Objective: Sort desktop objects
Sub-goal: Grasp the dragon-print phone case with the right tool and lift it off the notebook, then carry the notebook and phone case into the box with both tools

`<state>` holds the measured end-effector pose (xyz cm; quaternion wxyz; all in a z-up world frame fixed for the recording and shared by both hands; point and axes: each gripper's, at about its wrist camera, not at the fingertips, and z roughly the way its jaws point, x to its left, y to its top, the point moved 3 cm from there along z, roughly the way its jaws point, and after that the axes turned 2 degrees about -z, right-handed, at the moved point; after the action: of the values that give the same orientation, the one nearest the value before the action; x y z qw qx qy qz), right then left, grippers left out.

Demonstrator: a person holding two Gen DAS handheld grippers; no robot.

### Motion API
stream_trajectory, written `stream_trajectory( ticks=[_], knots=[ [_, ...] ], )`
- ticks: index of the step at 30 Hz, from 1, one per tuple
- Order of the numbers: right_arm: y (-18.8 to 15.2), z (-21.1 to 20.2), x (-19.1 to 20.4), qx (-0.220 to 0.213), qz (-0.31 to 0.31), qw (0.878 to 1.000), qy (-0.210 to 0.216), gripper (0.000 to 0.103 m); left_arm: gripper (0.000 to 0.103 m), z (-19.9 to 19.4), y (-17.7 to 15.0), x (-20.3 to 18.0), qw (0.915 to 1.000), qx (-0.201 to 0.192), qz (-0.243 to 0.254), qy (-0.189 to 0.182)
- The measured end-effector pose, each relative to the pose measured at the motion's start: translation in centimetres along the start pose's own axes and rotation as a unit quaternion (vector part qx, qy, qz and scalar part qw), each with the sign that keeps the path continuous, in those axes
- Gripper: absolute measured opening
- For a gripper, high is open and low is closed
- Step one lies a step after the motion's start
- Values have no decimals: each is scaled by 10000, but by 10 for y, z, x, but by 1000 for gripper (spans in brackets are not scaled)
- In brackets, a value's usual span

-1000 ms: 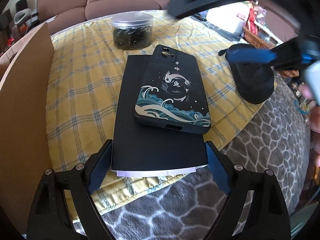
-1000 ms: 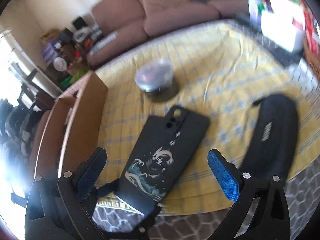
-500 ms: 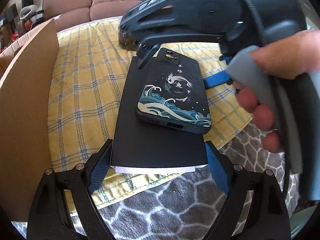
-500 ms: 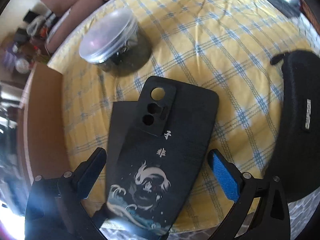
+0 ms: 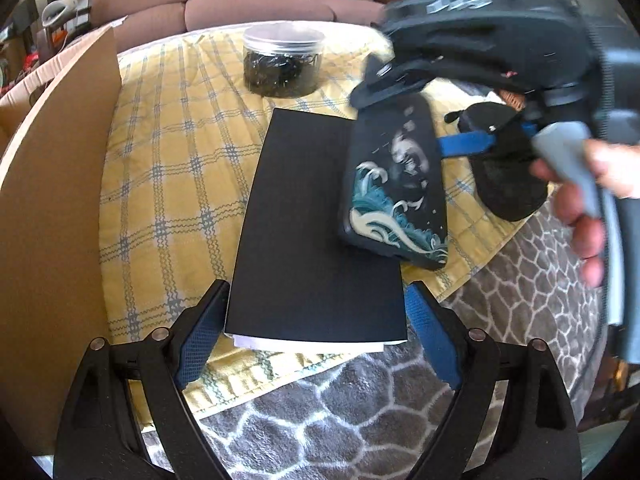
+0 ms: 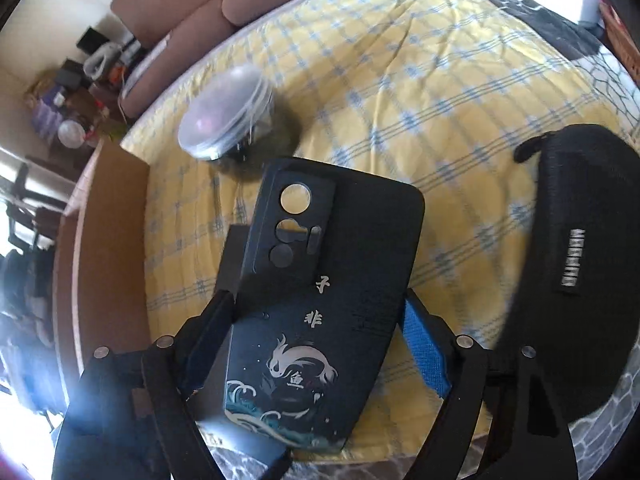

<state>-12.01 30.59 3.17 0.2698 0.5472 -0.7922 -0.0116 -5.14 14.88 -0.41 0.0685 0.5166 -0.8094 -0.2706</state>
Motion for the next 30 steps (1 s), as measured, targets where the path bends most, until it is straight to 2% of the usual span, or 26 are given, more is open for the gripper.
stream_trajectory(
  ticks=[6, 15, 16, 19, 25, 30],
  knots=[
    [7, -39, -10, -460, 18, 9984, 338, 83, 94, 16, 17, -6, 9986, 240, 248, 389],
    [8, -84, -19, -976, -36, 9934, 594, 82, 95, 41, 44, -13, 9963, 457, 359, 634],
    [7, -88, -21, -1001, -45, 9931, 614, 82, 85, 41, 46, -14, 9966, 431, 372, 597],
    [5, -97, -28, -1065, -48, 9920, 675, 82, 85, 40, 49, -15, 9969, 430, 419, 513],
    [0, -115, -23, -1165, -91, 9897, 832, 82, 85, 6, 52, -10, 9998, 153, 110, 118],
    [0, -136, -2, -1337, -157, 9857, 1014, 82, 85, -53, 66, -7, 9995, -284, 122, -72]
  ],
)
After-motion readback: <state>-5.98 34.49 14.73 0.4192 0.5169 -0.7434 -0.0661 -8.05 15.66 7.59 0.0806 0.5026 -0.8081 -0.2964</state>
